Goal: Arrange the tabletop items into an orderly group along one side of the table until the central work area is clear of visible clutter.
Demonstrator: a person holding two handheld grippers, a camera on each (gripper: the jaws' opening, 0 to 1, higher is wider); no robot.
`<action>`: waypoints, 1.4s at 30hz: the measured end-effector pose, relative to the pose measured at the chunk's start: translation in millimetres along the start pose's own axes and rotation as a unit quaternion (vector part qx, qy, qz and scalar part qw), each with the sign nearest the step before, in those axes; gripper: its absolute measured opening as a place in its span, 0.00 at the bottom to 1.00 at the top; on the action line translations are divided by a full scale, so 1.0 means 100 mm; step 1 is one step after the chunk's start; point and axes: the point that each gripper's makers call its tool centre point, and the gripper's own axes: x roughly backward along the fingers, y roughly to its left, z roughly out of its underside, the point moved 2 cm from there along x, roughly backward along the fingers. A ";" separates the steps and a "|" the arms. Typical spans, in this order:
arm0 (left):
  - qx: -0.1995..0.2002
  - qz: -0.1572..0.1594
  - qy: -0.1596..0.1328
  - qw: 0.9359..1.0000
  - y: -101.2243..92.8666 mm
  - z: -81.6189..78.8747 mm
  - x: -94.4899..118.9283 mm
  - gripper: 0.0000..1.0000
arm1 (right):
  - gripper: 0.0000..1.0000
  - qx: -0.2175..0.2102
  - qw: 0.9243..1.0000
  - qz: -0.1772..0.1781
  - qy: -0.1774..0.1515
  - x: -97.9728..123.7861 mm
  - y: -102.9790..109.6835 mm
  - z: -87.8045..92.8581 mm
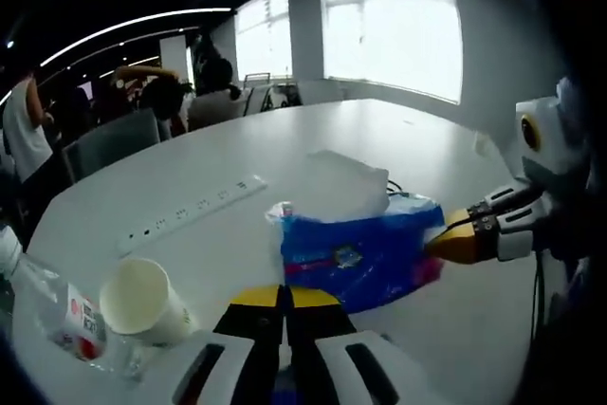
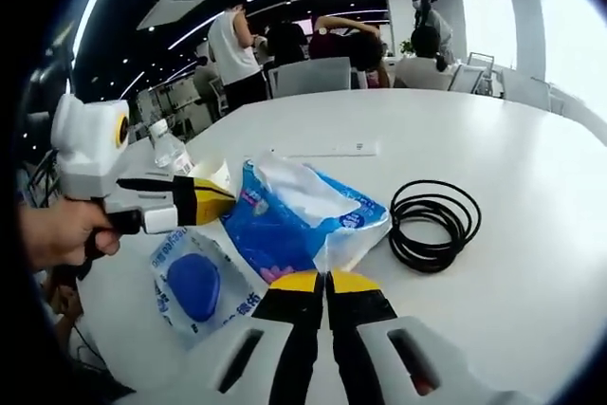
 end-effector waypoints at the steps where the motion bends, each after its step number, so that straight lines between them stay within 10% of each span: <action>1: 0.000 0.000 -0.003 1.000 -0.02 -0.02 0.02 0.00 | 0.00 -0.001 1.000 0.000 -0.001 0.02 -0.01 -0.01; 24: -0.019 0.009 -0.056 0.998 -0.77 -0.25 0.19 0.00 | 0.00 -0.016 1.000 0.003 -0.019 0.52 -0.49 0.16; 42: -0.009 0.082 -0.046 0.996 -1.47 -0.14 0.09 0.00 | 0.00 -0.007 1.000 0.027 -0.004 0.96 -0.88 0.60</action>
